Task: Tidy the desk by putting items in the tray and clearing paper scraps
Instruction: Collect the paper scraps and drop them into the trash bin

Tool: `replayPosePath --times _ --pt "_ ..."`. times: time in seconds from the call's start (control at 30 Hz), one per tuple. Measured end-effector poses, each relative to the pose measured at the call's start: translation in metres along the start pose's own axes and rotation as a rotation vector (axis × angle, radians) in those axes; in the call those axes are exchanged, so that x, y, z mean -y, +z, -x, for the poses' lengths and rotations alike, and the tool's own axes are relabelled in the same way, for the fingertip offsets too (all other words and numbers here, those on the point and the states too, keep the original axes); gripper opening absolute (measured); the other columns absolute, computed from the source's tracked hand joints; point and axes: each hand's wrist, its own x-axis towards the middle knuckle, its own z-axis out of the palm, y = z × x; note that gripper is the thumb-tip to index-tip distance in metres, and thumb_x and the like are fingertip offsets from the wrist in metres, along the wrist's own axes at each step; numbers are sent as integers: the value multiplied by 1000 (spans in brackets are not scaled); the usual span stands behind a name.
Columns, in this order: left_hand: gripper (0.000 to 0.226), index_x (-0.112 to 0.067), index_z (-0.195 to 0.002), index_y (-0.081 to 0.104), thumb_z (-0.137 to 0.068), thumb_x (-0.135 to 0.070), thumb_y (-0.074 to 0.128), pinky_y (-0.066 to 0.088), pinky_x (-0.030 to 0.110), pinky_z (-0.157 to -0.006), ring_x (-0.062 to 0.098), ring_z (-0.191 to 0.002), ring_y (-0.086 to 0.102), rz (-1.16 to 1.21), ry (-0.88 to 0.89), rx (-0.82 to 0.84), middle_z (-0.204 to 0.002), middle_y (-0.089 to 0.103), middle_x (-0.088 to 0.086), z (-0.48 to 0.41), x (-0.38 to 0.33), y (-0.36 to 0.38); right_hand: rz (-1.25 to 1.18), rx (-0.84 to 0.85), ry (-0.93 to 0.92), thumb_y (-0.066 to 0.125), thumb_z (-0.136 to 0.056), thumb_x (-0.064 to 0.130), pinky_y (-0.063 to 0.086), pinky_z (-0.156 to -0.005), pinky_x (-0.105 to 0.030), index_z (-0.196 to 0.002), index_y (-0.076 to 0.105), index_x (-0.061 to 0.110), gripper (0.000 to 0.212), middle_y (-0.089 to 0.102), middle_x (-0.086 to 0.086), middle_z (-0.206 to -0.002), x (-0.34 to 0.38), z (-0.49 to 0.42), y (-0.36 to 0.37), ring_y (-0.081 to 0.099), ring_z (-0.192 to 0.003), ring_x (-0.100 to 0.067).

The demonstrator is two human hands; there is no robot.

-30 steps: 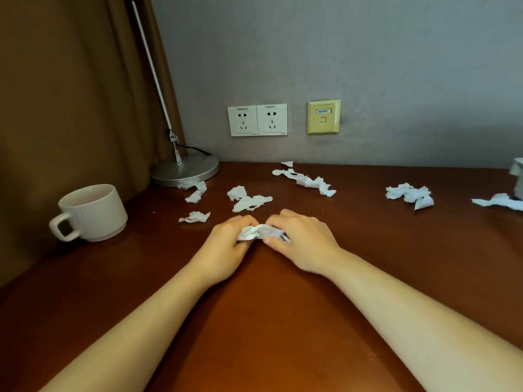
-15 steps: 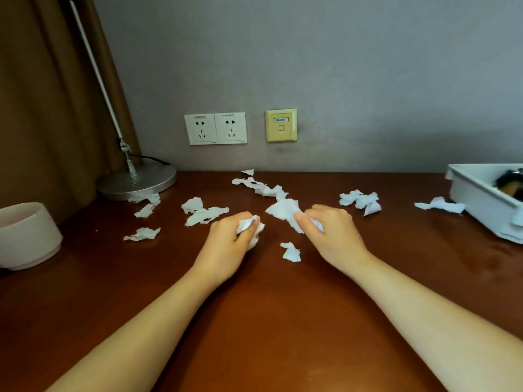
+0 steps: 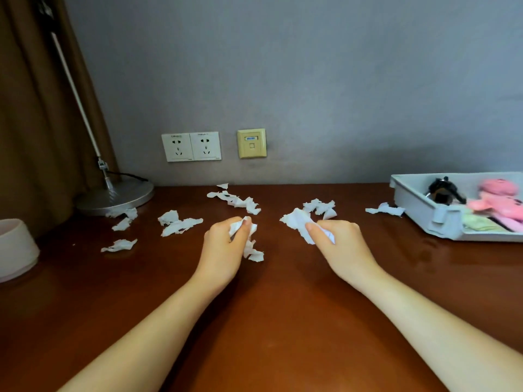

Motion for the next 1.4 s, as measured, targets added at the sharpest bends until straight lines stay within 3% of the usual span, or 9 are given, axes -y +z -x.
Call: replayPosePath --times 0.27,0.37,0.5,0.57,0.7,0.87,1.07,1.23,1.4 --pt "54 -17 -47 36 -99 -28 41 33 17 -50 3 -40 39 6 102 192 -37 40 -10 16 -81 16 83 18 23 46 -97 28 16 -55 -27 -51 29 16 50 25 2 -54 12 42 -84 24 -54 -12" --pt "53 -13 -49 44 -96 -37 42 48 42 -61 10 -48 37 23 105 290 -47 42 -4 23 -107 31 84 34 79 46 -97 29 19 -51 -26 -58 45 1 48 29 3 -54 14 60 -123 31 -44 -9" --pt "48 -11 -55 39 -97 -33 44 25 18 -43 9 -43 25 22 170 378 -48 31 -3 43 -147 56 122 -4 106 47 -97 27 21 -52 -27 -50 42 16 48 30 6 -47 15 89 -170 37 -45 -5" --pt "45 -8 -59 40 -97 -33 45 21 15 -40 10 -42 24 35 208 430 -45 29 -6 54 -164 70 157 -21 99 48 -96 27 22 -54 -30 -50 37 16 49 27 6 -51 14 106 -190 33 -46 -7" --pt "44 -13 -58 46 -97 -33 46 22 14 -37 8 -35 28 68 251 555 -36 34 -8 80 -195 110 230 -72 167 50 -95 29 22 -51 -27 -54 42 4 49 28 4 -53 3 150 -230 33 -44 -9" --pt "35 -14 -71 61 -97 -31 47 26 9 -39 2 -38 40 156 315 673 -47 50 -9 119 -231 158 275 -118 293 51 -93 29 19 -49 -24 -48 31 19 50 27 5 -49 -17 212 -276 32 -47 -8" --pt "42 -3 -66 61 -98 -26 46 42 14 -57 -3 -56 58 258 377 834 -56 66 -4 168 -262 218 325 -191 400 52 -94 27 12 -55 -30 -54 27 14 49 19 2 -59 -50 292 -315 21 -53 -7" --pt "40 -7 -61 55 -97 -20 46 32 6 -54 -5 -49 51 327 410 979 -46 56 -7 225 -284 267 263 -291 565 51 -95 29 17 -44 -22 -59 36 -4 52 19 6 -55 -70 361 -337 23 -46 -9" --pt "36 -7 -66 58 -97 -21 46 38 10 -58 1 -55 55 316 392 1153 -53 59 -2 277 -294 321 269 -357 714 49 -93 38 17 -46 -26 -60 39 -5 55 21 6 -50 -97 428 -350 24 -43 -8"
